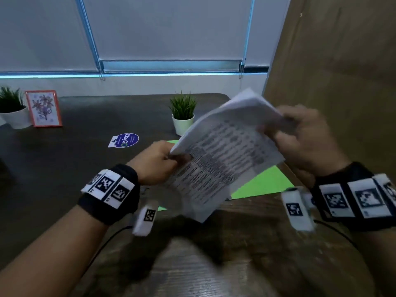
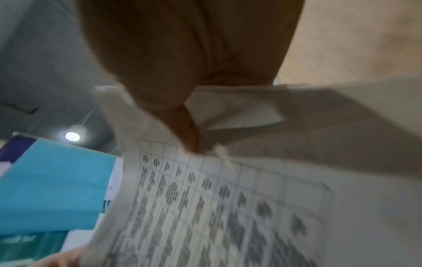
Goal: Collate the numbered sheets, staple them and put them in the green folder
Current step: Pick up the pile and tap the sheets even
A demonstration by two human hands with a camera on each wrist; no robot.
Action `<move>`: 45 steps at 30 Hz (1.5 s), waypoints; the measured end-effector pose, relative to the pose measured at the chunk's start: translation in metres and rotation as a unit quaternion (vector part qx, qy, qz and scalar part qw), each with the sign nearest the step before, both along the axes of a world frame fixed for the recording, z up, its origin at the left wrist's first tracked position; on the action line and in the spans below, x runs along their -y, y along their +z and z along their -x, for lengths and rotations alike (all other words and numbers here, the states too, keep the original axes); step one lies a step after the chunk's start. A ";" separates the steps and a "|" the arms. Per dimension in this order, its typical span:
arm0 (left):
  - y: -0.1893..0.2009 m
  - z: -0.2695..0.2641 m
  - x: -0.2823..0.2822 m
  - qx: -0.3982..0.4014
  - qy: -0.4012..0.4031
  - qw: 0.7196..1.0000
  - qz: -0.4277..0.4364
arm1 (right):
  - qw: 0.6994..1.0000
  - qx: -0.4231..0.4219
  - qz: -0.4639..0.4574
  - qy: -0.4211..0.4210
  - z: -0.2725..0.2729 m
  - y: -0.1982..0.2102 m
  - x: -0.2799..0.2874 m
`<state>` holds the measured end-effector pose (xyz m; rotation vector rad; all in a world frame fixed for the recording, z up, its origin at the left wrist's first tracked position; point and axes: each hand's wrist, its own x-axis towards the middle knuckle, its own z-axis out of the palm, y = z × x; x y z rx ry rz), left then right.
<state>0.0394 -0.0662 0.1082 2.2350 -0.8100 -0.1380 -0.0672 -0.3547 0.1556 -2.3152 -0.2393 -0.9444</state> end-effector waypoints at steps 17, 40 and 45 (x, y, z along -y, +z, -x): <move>-0.063 0.015 0.000 -0.128 0.124 0.874 0.452 | 0.931 -0.136 -0.312 0.134 -0.036 -0.089 -0.063; -0.131 0.010 -0.002 -0.154 0.231 0.929 0.244 | 0.884 -0.415 -0.207 0.062 -0.032 -0.189 -0.048; -0.123 0.007 -0.023 -0.194 0.227 0.915 0.271 | 0.862 -0.415 -0.278 0.084 -0.022 -0.170 -0.046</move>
